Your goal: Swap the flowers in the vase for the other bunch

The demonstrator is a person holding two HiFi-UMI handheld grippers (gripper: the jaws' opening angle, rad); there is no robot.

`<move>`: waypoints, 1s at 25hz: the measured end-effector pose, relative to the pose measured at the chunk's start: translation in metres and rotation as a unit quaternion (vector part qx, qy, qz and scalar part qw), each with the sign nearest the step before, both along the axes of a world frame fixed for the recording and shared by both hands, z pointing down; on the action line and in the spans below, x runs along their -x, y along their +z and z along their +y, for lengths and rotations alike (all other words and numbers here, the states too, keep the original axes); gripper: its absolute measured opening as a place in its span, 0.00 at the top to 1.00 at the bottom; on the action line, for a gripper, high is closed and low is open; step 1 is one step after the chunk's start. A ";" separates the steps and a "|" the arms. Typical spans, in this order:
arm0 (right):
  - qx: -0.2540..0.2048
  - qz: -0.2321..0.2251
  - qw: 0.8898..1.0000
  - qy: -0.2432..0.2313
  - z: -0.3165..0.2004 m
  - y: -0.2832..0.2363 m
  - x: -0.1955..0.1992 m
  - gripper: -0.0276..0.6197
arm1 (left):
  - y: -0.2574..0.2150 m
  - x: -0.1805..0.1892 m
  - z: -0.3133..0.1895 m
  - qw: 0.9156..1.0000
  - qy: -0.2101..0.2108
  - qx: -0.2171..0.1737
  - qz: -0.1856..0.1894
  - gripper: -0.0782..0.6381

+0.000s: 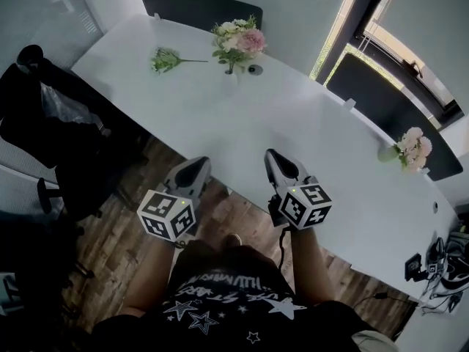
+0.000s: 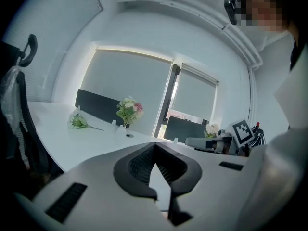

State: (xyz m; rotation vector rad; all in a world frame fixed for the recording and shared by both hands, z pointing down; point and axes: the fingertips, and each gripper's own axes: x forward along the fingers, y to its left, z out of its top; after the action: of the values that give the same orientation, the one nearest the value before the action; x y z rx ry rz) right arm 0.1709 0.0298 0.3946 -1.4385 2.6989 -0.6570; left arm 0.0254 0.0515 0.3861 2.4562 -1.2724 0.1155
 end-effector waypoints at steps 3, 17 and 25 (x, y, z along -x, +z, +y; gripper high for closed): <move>0.001 -0.006 1.000 -0.003 -0.009 -0.001 0.004 0.95 | -0.002 0.007 -0.007 1.000 -0.007 0.000 -0.006 0.88; 0.000 -0.002 0.998 0.057 -0.073 -0.003 -0.006 0.95 | 0.001 0.014 -0.093 0.999 0.036 -0.004 0.003 0.88; 0.008 0.007 0.996 0.083 -0.129 0.002 0.011 0.95 | 0.006 0.024 -0.163 0.997 0.076 0.001 0.014 0.88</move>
State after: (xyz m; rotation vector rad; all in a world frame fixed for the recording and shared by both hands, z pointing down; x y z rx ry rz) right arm 0.1602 -0.0993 0.3965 -1.6548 2.5533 -0.6618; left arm 0.0017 -0.1111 0.3924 2.5418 -1.0729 0.1215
